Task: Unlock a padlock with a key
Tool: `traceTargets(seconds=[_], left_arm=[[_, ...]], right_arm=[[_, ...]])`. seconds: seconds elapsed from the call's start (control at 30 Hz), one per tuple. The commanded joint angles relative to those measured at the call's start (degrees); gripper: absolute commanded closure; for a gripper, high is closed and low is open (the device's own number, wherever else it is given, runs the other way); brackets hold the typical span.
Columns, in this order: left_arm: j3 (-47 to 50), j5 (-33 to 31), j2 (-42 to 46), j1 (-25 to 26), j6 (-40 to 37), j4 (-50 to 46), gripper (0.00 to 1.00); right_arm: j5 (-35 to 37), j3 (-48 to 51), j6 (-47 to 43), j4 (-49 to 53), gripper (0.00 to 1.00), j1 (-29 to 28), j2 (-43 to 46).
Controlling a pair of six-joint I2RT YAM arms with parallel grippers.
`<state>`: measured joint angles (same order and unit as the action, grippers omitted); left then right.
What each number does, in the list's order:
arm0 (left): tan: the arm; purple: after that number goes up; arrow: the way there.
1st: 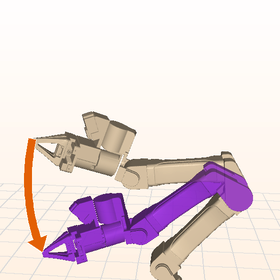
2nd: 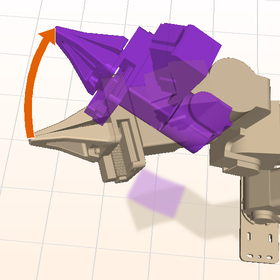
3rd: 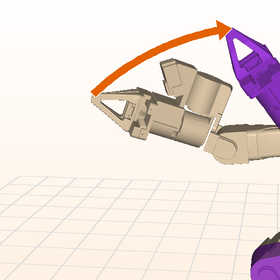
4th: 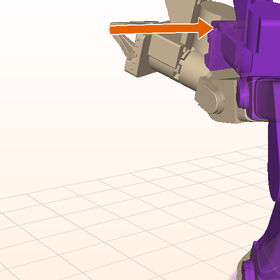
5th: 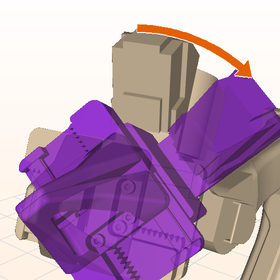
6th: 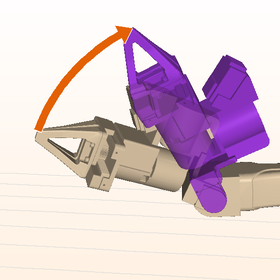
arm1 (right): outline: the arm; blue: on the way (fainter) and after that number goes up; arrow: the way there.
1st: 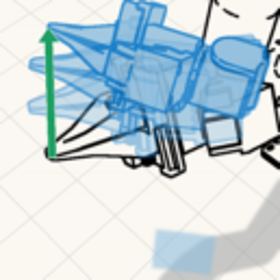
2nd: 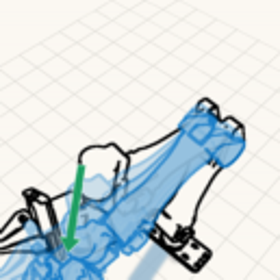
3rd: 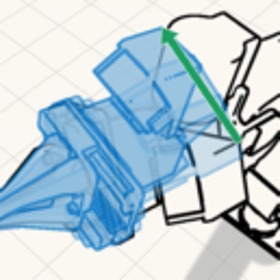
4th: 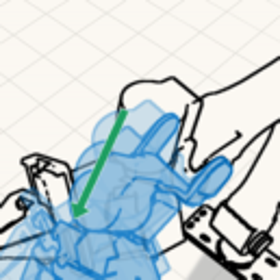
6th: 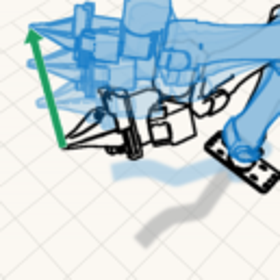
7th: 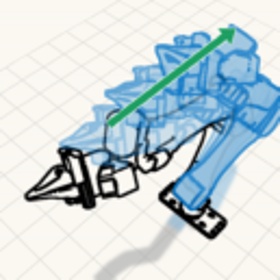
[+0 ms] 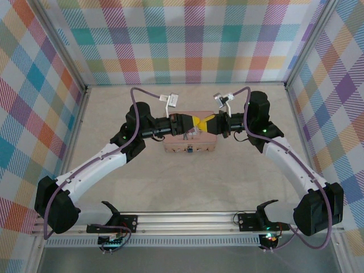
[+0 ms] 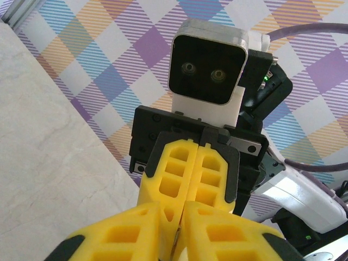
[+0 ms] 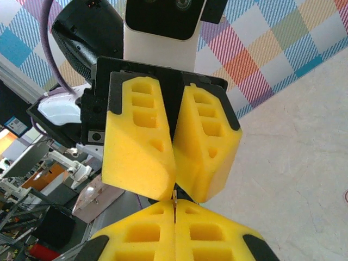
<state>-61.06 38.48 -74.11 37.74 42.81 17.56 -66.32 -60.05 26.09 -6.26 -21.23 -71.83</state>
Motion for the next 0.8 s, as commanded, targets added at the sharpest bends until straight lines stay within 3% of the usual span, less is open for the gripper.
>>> traceTargets(seconds=[0.0, 0.33, 0.47, 0.67, 0.77], left_arm=[[-2.0, 1.4, 0.8, -0.4, 0.1, 3.3, 0.86], [-3.0, 4.0, 0.2, 0.8, -1.8, 1.4, 0.97], [-2.6, 3.9, 0.6, 0.8, -2.5, 0.9, 0.89], [-2.0, 3.9, 1.0, 0.9, -3.0, 0.6, 0.88], [-1.8, 3.5, 1.2, 0.9, -3.6, 0.1, 0.99]], right_arm=[[-1.8, 0.4, -1.4, -0.4, 0.95, -0.5, 0.8], [0.2, 0.2, -0.4, -0.9, 0.95, -0.5, 0.5], [1.4, 0.4, 1.7, -3.0, 0.96, -0.5, 0.1], [1.4, 0.7, 5.8, -7.5, 0.96, -0.5, -0.9], [1.2, 0.7, 6.7, -8.6, 0.96, -0.5, -1.2]])
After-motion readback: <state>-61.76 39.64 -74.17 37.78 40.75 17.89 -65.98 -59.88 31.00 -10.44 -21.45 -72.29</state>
